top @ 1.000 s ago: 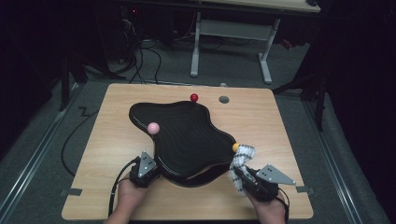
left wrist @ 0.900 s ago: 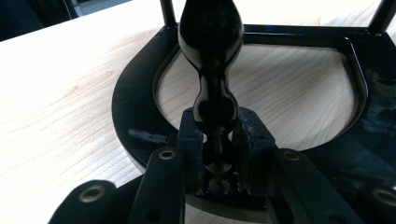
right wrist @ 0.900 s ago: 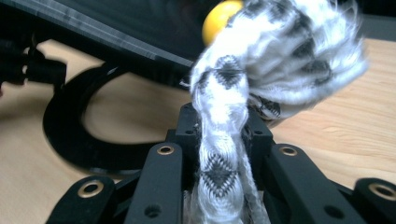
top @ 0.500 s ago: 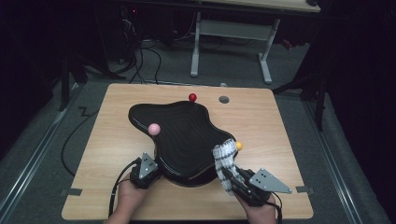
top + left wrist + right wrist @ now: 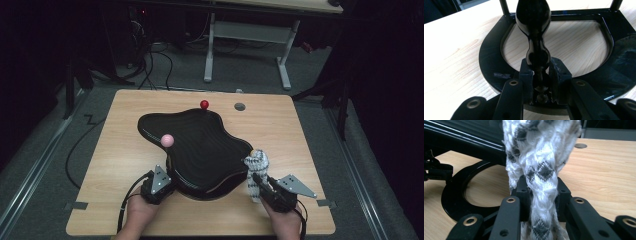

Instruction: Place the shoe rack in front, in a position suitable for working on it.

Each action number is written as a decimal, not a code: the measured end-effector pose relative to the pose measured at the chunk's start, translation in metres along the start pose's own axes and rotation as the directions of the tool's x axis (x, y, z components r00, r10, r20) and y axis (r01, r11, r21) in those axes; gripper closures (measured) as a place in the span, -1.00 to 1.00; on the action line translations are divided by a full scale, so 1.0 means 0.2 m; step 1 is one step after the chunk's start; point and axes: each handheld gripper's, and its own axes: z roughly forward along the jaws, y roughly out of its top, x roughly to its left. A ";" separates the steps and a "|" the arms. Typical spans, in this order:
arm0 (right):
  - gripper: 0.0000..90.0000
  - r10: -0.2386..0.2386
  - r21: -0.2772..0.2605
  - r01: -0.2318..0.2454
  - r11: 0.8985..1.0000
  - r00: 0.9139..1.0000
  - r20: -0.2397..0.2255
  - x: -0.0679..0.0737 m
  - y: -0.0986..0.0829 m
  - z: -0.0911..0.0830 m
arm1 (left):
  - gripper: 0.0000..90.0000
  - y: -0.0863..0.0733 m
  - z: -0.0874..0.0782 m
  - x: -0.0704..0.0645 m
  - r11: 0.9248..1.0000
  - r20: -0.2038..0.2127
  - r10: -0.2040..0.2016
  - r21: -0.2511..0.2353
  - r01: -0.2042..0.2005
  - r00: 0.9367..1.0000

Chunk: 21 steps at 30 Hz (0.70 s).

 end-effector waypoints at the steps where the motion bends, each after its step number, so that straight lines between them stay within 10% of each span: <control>1: 0.61 -0.001 -0.003 0.001 1.000 1.000 -0.001 0.00 0.00 0.01 | 0.63 0.00 0.00 0.00 1.000 0.000 0.000 0.000 0.000 1.000; 13: 0.61 -0.031 -0.045 0.028 0.999 0.996 -0.081 0.11 0.05 0.03 | 0.63 0.00 0.00 -0.02 1.000 -0.014 0.018 0.002 -0.018 1.000; 21: 0.61 -0.120 -0.107 0.101 0.989 0.974 -0.192 0.30 0.11 -0.01 | 0.63 0.00 0.00 -0.03 1.000 -0.014 0.030 0.005 -0.030 0.999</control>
